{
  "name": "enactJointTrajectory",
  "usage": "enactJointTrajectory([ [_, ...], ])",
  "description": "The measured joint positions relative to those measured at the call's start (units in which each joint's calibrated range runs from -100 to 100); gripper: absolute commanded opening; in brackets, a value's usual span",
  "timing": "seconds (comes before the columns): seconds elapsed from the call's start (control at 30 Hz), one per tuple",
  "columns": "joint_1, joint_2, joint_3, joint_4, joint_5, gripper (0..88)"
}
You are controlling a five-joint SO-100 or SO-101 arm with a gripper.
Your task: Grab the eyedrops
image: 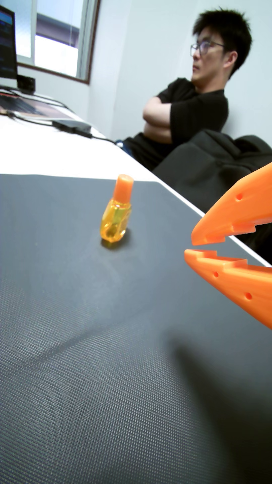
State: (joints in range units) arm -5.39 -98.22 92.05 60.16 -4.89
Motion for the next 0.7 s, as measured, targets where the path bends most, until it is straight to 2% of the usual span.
enactJointTrajectory([
  [0.33, 2.92, 6.53, -8.31, 3.14, 6.17, 1.0],
  [0.6, 3.30, 28.74, -24.02, 2.44, 12.24, 1.4],
  [0.7, 3.22, 39.34, -31.24, 2.44, 14.75, 4.4],
])
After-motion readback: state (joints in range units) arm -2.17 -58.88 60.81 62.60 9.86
